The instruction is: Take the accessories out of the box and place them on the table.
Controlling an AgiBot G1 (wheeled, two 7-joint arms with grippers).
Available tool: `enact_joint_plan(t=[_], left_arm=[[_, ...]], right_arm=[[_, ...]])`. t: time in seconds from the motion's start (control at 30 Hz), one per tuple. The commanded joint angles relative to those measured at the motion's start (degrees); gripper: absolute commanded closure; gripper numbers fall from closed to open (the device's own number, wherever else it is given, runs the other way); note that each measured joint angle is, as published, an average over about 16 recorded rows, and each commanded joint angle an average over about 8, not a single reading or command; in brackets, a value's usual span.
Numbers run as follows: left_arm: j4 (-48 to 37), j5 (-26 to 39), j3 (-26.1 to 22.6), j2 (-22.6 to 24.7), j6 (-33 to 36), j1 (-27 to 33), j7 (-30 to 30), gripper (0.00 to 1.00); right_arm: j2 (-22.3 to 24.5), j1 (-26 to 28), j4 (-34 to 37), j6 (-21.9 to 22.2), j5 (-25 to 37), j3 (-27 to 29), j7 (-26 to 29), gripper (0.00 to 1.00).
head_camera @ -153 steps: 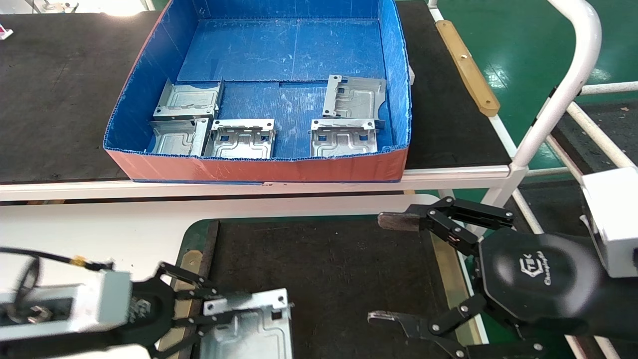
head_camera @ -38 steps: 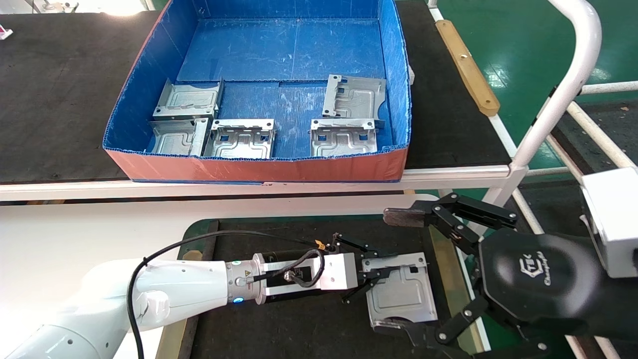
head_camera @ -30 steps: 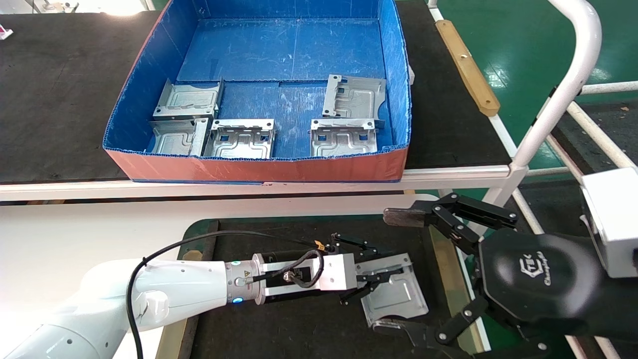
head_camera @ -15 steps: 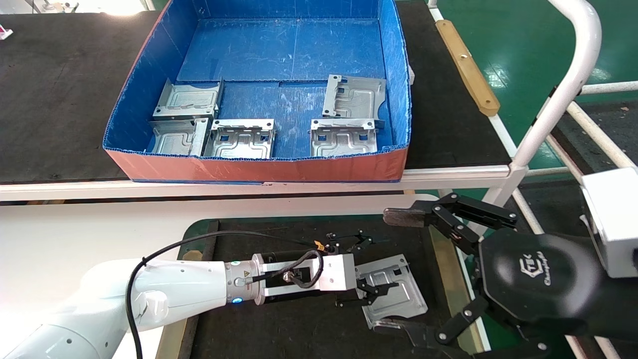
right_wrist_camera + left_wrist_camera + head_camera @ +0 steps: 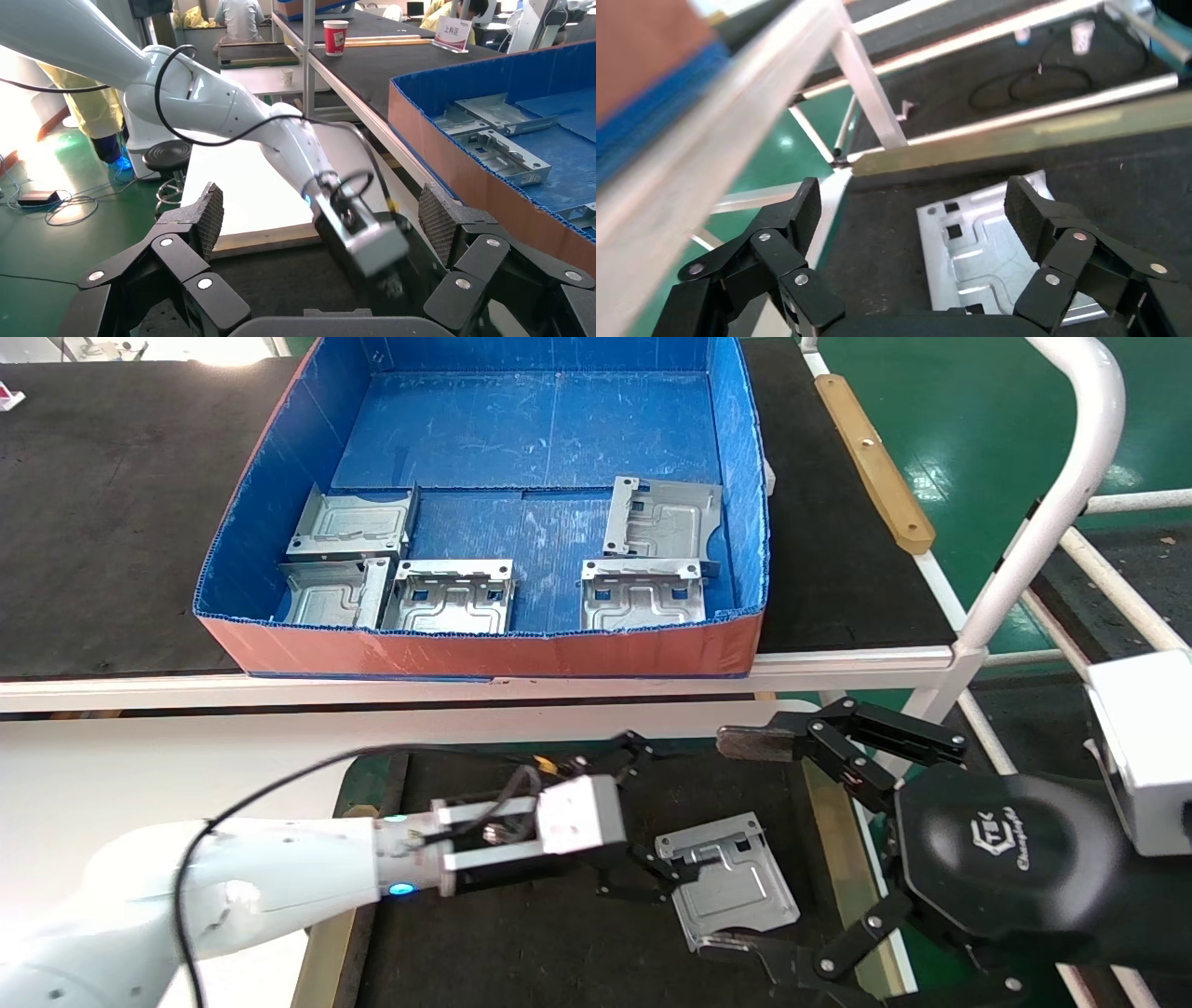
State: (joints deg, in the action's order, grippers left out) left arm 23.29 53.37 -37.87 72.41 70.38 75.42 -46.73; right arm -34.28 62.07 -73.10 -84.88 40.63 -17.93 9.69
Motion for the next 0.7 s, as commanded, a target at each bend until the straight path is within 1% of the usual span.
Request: enact_joint_plan(t=[0.03, 0.7], left_arm=[[1.9, -0.4, 0.8, -1.4, 0.6, -0.5, 2.2, 0.0], [21.4, -4.9, 9.3, -15.9, 6.5, -5.9, 24.4, 0.0]], right_arm=[[0.0, 0.0, 0.0, 0.0, 0.0, 0.0, 0.0, 0.0], [0.0, 0.0, 0.0, 0.0, 0.0, 0.0, 0.0, 0.0]])
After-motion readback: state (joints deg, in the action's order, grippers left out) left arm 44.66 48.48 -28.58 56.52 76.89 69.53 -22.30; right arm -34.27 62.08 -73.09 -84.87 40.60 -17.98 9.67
